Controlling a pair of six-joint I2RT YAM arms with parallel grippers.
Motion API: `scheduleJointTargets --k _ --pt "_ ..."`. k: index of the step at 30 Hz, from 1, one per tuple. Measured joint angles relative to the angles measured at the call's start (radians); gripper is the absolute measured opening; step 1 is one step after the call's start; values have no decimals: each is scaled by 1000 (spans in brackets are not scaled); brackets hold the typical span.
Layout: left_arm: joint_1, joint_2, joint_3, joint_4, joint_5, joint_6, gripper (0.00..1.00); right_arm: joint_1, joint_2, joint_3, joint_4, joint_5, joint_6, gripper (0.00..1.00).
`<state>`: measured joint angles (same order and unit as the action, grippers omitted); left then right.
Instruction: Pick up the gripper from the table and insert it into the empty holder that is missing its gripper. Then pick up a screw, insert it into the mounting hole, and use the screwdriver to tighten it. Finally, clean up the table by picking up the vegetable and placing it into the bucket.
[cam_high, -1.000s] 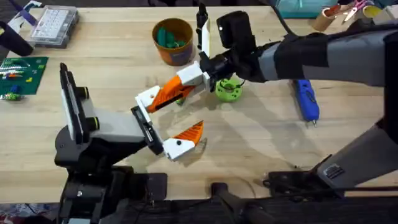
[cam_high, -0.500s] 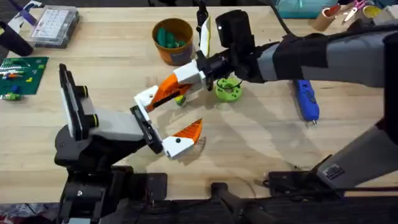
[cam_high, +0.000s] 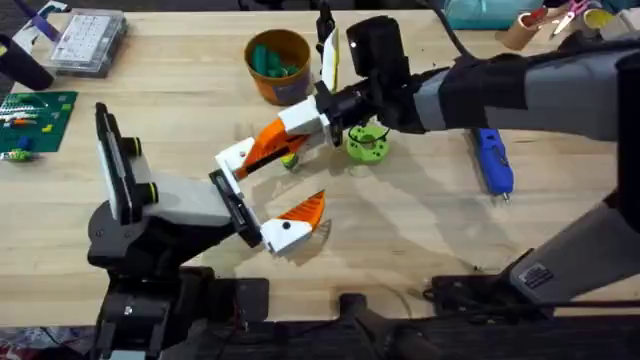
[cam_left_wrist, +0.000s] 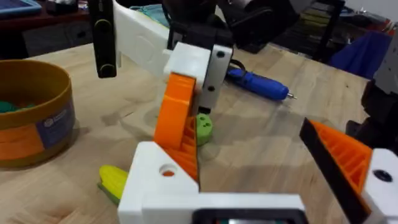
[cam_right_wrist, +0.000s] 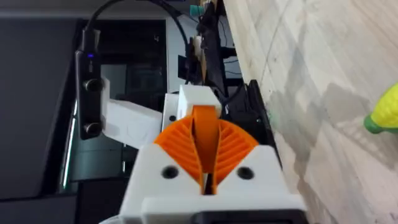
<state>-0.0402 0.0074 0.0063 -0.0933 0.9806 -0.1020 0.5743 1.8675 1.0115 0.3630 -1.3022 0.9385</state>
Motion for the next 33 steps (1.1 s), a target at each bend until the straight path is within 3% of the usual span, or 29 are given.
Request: scheduleJointTargets --k 21,28,33 --pt "-6 -3 0 -3 44 31 986 1 2 0 -11 117 11 595" --pt "-15 -3 0 -6 72 46 986 -29 13 0 -12 135 15 981" --pt "-15 -3 0 -6 74 46 986 -71 13 0 -14 135 15 993"
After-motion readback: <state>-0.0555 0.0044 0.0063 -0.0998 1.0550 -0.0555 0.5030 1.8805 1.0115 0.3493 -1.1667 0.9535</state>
